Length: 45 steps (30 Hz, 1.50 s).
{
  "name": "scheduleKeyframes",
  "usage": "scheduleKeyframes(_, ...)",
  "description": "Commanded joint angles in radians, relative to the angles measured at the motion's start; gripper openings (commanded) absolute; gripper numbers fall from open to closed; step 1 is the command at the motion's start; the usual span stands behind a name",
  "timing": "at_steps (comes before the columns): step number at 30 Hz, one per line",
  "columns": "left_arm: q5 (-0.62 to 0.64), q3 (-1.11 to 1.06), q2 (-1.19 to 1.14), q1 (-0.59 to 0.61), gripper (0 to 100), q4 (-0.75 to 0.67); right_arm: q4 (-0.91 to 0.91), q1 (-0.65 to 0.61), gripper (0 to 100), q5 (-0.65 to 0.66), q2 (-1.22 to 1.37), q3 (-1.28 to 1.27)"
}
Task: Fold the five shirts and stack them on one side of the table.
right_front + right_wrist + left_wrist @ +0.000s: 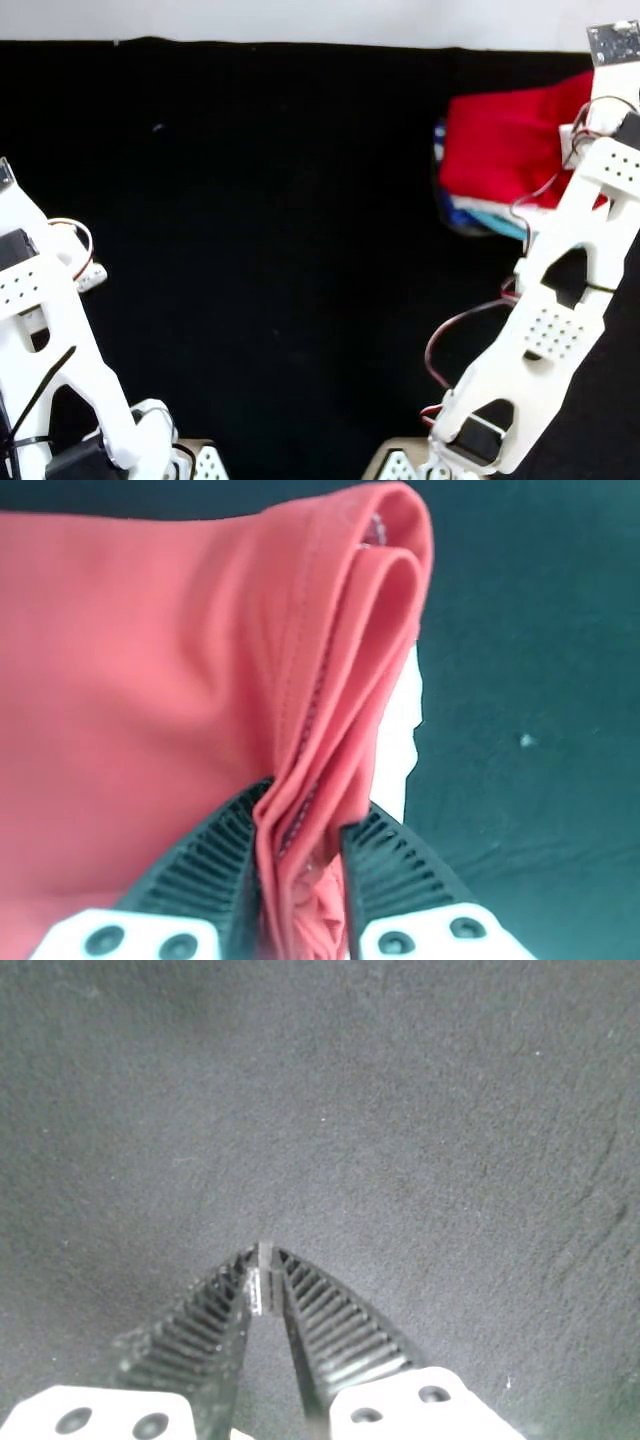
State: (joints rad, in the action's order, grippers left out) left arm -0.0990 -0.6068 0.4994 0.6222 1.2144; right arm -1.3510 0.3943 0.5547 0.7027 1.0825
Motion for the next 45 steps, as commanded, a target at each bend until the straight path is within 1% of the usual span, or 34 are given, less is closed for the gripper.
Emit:
scheduleKeyframes(1,0.006,0.012,0.027,-0.002,1,-0.002,0.056,0.005,1.0,0.017,-0.008,0.002)
scheduleKeyframes(3,0.006,0.012,0.027,-0.002,1,-0.002,0.059,0.005,3.2,0.017,-0.008,-0.002)
scheduleKeyframes(8,0.006,0.012,0.027,-0.005,1,-0.003,0.05,0.013,24.4,0.011,-0.016,0.002)
scheduleKeyframes(10,0.006,0.012,0.027,-0.007,1,-0.003,0.051,0.013,27.0,0.011,-0.019,0.036)
scheduleKeyframes(12,0.006,0.012,0.027,-0.007,1,-0.003,0.051,0.008,27.0,-0.014,-0.015,0.113)
scheduleKeyframes(16,0.006,0.012,0.027,-0.007,1,-0.003,0.058,-0.022,27.0,-0.166,-0.015,0.259)
scheduleKeyframes(19,0.006,0.012,0.027,-0.007,1,-0.003,0.05,-0.062,26.5,-0.19,-0.015,0.325)
scheduleKeyframes(20,0.006,0.012,0.027,-0.007,1,-0.003,0.05,-0.073,24.1,-0.189,-0.013,0.328)
scheduleKeyframes(21,0.006,0.012,0.027,-0.007,1,-0.003,0.05,-0.081,18.9,-0.189,-0.008,0.328)
scheduleKeyframes(23,0.006,0.012,0.027,-0.005,1,-0.003,0.05,-0.093,2.9,-0.186,-0.004,0.315)
scheduleKeyframes(24,0.006,0.012,0.027,-0.004,1,-0.003,0.051,-0.099,0.1,-0.17,-0.004,0.288)
scheduleKeyframes(25,0.006,0.012,0.027,-0.004,1,-0.003,0.044,-0.102,3.4,-0.15,-0.005,0.249)
scheduleKeyframes(26,0.006,0.012,0.027,-0.005,1,-0.003,0.041,-0.102,4.5,-0.143,-0.007,0.216)
scheduleKeyframes(29,0.006,0.015,0.028,-0.007,1,-0.003,0.061,-0.094,2.6,-0.14,-0.004,0.117)
scheduleKeyframes(36,0.006,0.015,0.03,-0.007,1,-0.003,0.318,0.013,2.6,-0.14,-0.004,-0.124)
scheduleKeyframes(40,0.006,0.016,0.03,-0.007,1,-0.003,0.437,0.047,2.6,-0.14,-0.004,-0.17)
scheduleKeyframes(45,0.006,0.013,0.03,-0.007,1,-0.002,0.43,0.035,2.6,-0.144,-0.033,-0.137)
